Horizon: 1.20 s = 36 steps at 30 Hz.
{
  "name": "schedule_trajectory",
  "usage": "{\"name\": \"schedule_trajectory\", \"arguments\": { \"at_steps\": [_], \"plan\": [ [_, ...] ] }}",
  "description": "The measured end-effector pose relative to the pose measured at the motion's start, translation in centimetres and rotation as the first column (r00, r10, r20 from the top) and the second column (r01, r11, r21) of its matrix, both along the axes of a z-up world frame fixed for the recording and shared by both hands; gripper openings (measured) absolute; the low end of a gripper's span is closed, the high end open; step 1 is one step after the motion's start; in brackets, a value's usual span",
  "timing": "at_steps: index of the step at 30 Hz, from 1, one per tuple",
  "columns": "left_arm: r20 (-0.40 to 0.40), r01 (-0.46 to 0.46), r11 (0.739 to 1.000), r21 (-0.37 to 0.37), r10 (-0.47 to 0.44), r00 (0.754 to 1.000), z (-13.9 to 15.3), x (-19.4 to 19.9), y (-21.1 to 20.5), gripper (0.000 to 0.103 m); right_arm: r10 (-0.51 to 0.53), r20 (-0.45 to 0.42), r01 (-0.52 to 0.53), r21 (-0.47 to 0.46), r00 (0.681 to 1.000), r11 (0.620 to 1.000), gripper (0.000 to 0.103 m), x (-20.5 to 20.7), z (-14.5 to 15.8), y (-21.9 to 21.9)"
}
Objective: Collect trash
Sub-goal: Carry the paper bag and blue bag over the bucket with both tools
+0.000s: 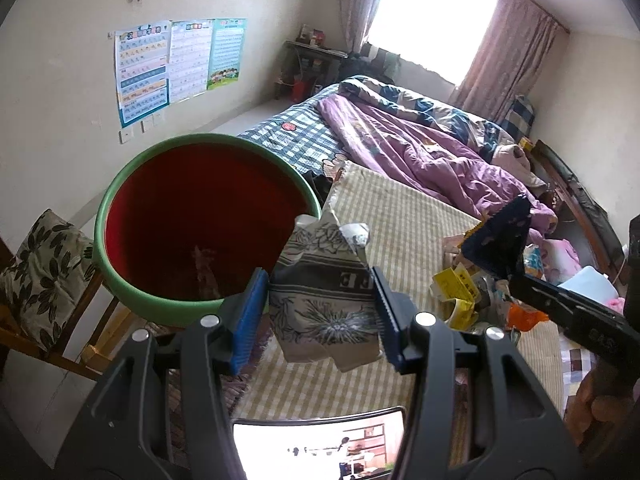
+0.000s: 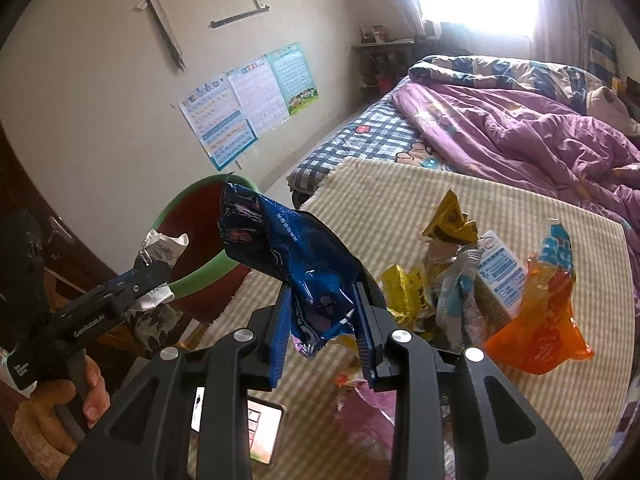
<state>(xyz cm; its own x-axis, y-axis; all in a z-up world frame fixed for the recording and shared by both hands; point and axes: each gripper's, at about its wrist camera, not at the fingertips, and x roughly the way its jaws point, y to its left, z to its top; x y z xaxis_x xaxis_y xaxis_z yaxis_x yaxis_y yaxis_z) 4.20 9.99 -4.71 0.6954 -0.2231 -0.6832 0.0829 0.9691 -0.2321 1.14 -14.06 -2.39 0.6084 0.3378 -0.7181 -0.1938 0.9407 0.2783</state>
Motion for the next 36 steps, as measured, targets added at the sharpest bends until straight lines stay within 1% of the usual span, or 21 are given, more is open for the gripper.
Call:
{"name": "schedule_trajectory", "arguments": {
  "at_steps": [8, 11, 24, 31, 36],
  "plan": [
    [-0.003, 0.054, 0.999, -0.008, -0.054, 0.999, -0.2, 0.8, 1.8, 0.049, -0.054, -0.015, 0.054, 0.008, 0.998, 0.998, 0.029, 0.0, -0.3, 1.9],
    [0.001, 0.06, 0.998, -0.004, -0.06, 0.998, -0.1, 1.1, 2.6, 0.049, -0.066, -0.019, 0.067, 0.017, 0.998, 0.998, 0.029, 0.3, -0.5, 2.6],
    [0.008, 0.027, 1.0, -0.007, -0.027, 1.0, -0.2, 3.0, 8.0, 0.049, -0.058, -0.015, 0.058, 0.021, 0.998, 0.998, 0.029, 1.8, -0.2, 8.0],
    [-0.005, 0.027, 1.0, -0.001, -0.027, 1.0, -0.9, 3.5, 9.7, 0.049, -0.048, -0.015, 0.048, 0.033, 0.999, 0.998, 0.029, 2.6, -0.1, 10.5],
    [-0.017, 0.025, 1.0, 0.003, -0.025, 1.0, -1.5, 4.0, 10.7, 0.049, -0.028, -0.006, 0.028, 0.009, 1.0, 1.0, 0.029, 3.3, -0.2, 12.3]
  ]
}}
